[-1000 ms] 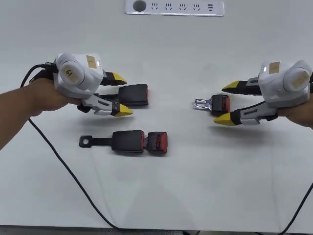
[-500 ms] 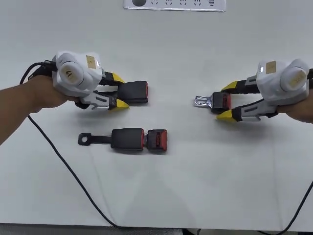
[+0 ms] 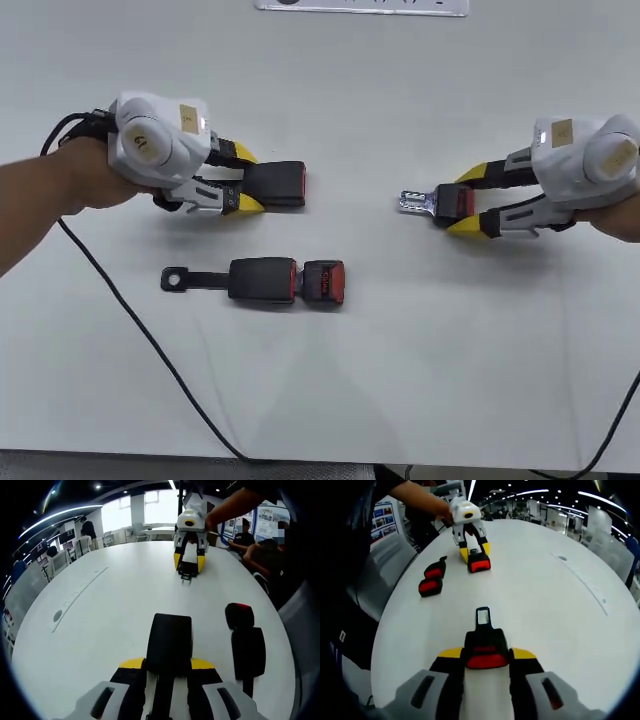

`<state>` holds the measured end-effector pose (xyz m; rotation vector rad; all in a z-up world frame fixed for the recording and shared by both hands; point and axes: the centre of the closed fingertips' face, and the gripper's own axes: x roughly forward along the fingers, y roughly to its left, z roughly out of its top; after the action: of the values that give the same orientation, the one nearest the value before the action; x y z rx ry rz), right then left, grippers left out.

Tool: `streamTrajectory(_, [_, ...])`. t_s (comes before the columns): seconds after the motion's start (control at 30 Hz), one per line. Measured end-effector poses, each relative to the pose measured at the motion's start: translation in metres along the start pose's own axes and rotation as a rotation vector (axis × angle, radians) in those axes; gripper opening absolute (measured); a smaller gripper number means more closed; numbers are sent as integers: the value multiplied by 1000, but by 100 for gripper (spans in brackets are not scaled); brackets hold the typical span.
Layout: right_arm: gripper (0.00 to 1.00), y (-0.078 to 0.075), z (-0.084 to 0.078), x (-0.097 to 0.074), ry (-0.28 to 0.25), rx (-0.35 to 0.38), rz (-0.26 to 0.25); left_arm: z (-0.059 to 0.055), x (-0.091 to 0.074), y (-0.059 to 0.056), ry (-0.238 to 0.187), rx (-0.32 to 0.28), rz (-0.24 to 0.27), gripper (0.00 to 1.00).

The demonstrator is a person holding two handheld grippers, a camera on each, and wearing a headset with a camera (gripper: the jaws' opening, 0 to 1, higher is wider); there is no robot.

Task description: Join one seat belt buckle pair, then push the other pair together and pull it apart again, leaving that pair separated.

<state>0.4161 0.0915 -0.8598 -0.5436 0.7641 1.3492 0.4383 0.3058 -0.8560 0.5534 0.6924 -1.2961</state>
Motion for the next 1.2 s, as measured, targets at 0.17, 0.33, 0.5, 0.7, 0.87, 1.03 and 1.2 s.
streamTrajectory(0.17, [34, 1, 1, 0, -9, -2, 2, 0, 0, -1, 0, 4, -5, 32])
streamTrajectory(0.33, [34, -1, 3, 1, -19, 1, 0, 0, 0, -1, 0, 10, -12, 32])
streamTrajectory(0.5, [34, -3, 8, 5, -30, 4, -1, 0, 0, -2, 0, 15, -19, 32])
streamTrajectory(0.7, [34, -3, 18, 12, -47, -4, 3, 0, 0, -2, -1, 18, -22, 32])
streamTrajectory(0.87, [34, -3, 28, 19, -61, -12, 3, 0, 1, -2, -3, 17, -21, 32])
streamTrajectory(1.03, [34, -1, 39, 28, -76, -23, 11, 0, 1, -3, 0, 16, -19, 32])
streamTrajectory(1.2, [34, 0, 49, 36, -91, -31, 16, 0, 1, -3, 2, 16, -18, 32])
